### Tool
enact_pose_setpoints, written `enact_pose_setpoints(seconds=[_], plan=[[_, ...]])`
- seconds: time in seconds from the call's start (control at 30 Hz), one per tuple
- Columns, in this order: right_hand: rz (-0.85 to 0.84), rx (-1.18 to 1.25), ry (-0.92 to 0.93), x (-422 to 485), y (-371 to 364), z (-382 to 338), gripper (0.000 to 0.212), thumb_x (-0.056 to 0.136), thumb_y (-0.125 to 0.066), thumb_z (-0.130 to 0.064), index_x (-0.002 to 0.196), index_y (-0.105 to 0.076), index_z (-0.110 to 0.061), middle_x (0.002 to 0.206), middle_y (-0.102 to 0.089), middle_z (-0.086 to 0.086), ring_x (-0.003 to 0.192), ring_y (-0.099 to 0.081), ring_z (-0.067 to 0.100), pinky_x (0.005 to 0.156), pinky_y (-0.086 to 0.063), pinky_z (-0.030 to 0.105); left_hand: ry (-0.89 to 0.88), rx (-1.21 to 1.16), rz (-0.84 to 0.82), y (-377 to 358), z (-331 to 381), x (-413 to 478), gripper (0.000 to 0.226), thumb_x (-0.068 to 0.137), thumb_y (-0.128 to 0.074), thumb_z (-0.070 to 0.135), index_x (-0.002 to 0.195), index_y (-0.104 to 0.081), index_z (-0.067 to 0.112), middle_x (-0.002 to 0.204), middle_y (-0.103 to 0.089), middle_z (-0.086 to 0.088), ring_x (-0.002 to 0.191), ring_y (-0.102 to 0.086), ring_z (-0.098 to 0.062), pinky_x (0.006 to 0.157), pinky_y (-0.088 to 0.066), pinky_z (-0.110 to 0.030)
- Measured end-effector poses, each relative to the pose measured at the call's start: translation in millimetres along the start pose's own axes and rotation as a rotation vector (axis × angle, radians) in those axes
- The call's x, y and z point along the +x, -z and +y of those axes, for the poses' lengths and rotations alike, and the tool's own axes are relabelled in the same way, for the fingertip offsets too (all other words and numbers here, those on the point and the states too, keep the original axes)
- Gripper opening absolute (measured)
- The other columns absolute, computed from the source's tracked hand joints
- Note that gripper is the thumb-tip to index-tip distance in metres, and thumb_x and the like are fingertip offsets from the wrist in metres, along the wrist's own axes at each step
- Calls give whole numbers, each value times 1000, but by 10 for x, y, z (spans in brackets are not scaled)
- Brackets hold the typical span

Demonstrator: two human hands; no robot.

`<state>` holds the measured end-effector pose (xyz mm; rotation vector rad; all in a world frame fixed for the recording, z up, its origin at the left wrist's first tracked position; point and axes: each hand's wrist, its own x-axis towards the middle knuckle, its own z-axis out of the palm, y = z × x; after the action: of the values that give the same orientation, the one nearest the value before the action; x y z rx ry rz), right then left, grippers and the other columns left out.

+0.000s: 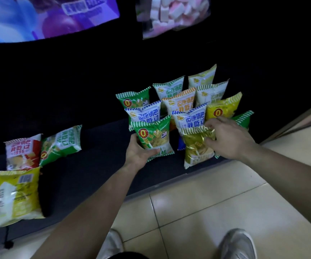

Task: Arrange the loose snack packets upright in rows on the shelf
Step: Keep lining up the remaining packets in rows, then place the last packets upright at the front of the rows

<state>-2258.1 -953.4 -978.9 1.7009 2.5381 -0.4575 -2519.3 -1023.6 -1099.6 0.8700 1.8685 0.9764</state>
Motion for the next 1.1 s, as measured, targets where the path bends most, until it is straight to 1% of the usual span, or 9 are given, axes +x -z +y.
enact_pose_setpoints(seconds=[0.13,0.2,0.3,0.5,0.57,0.73,0.9,1.0,1.1], plan=[[27,20,7,27,-12,62,50,89,-62,-40,135,-51,-22,129,-53,3,122,-47,29,96,-45,40,16,-5,9,-138,-75,79,75,60,-94,13,119,-48,19,105,-65,8,96,-64,-9,93,-54,-36],[29,22,6,34,-21,73,50,90,-61,-40,136,-51,-22,130,-52,3,124,-47,29,97,-44,39,16,7,18,-184,-88,79,76,61,-94,14,121,-48,21,106,-65,10,99,-63,-11,93,-52,-34],[35,23,5,32,-17,76,51,90,-61,-40,136,-51,-22,131,-52,3,124,-46,28,96,-44,38,25,28,31,-231,-90,65,76,65,-92,16,125,-46,21,107,-63,10,101,-61,-13,89,-47,-28],[23,-9,9,6,-3,39,49,91,-59,-41,135,-50,-22,130,-51,6,124,-46,29,96,-45,40,61,109,24,-228,-92,60,83,67,-90,25,134,-42,21,116,-61,6,101,-56,-12,88,-44,-27],[16,-17,8,0,9,14,48,91,-59,-40,135,-50,-22,131,-50,6,125,-46,29,95,-44,39,69,122,17,-221,-98,46,87,67,-90,27,138,-40,21,123,-61,4,105,-55,-13,90,-44,-28],[-7,-22,29,-4,31,-102,50,91,-58,-40,136,-48,-20,133,-50,8,125,-45,30,98,-44,42,79,105,-3,-115,-89,12,100,67,-91,29,148,-33,18,140,-54,0,125,-53,-19,105,-43,-33],[3,-9,57,24,144,-355,54,91,-57,-42,139,-46,-20,136,-49,7,126,-45,31,100,-42,42,90,169,-19,260,56,-117,107,67,-89,41,151,-28,17,151,-44,-4,134,-47,-23,110,-40,-37],[23,46,91,49,238,-678,54,92,-58,-41,140,-45,-19,137,-47,9,127,-43,31,100,-43,43,46,249,-25,686,214,-279,101,71,-86,42,151,-30,17,152,-42,-5,136,-45,-23,111,-39,-37],[18,81,169,30,276,-1136,54,93,-59,-40,140,-45,-17,138,-46,10,128,-42,31,102,-41,44,-3,363,-17,1253,346,-502,96,74,-84,43,151,-32,17,152,-43,-4,137,-43,-22,112,-39,-36]])
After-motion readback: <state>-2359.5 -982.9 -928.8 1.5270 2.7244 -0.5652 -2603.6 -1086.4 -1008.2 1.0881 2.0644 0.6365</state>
